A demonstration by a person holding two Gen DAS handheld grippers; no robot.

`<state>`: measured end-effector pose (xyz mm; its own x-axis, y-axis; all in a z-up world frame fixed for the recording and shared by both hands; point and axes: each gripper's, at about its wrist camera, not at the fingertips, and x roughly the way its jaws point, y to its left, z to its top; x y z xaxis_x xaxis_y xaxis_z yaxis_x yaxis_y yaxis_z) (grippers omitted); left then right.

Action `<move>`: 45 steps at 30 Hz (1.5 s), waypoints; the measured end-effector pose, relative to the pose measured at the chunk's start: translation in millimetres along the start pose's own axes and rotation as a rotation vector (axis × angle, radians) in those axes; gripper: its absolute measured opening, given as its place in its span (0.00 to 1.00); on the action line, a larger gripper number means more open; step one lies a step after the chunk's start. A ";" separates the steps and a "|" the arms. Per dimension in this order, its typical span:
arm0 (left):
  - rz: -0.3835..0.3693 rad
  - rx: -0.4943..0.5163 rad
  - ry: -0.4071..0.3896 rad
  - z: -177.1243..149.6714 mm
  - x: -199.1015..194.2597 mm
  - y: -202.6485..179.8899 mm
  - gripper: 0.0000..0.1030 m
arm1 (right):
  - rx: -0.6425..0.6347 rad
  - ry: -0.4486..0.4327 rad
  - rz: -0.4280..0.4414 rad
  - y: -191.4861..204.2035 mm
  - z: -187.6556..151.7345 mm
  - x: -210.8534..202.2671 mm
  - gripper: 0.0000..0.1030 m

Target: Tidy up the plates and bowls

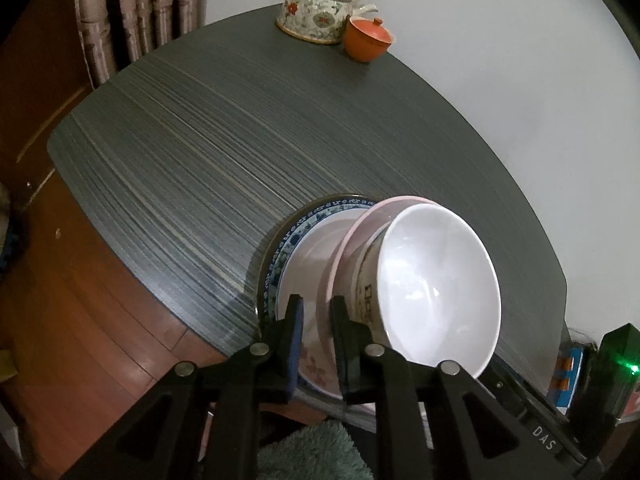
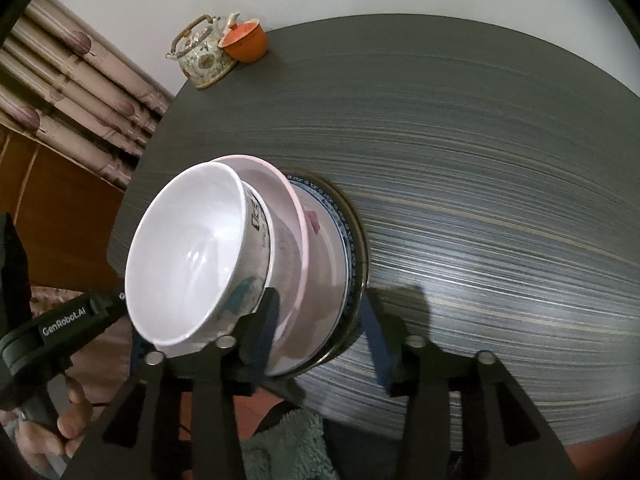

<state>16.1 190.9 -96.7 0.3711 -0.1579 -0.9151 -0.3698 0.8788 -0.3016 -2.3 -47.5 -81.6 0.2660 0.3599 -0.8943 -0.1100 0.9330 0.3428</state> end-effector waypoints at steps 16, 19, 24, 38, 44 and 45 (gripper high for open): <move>0.139 0.172 -0.124 -48.3 -32.7 -33.6 0.36 | -0.117 -0.087 -0.005 7.0 -32.3 -15.1 0.70; 0.165 0.204 -0.146 -54.2 -33.5 -41.6 0.49 | -0.143 -0.079 -0.001 10.5 -37.0 -12.0 0.75; 0.180 0.236 -0.155 -57.8 -33.1 -52.0 0.50 | -0.158 -0.073 -0.002 13.7 -45.8 -9.0 0.86; 0.195 0.272 -0.164 -63.5 -32.6 -64.0 0.56 | -0.214 -0.073 -0.013 23.6 -60.3 -7.4 0.99; 0.198 0.273 -0.162 -63.0 -32.9 -66.1 0.57 | -0.217 -0.065 -0.016 23.1 -62.3 -6.1 0.99; 0.201 0.274 -0.162 -64.0 -33.3 -66.5 0.57 | -0.217 -0.065 -0.016 22.7 -63.4 -6.9 0.99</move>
<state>-26.2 108.9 -63.3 0.4524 0.0839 -0.8879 -0.2151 0.9764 -0.0173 -67.3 -29.2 -85.9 0.3296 0.3511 -0.8764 -0.3072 0.9176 0.2521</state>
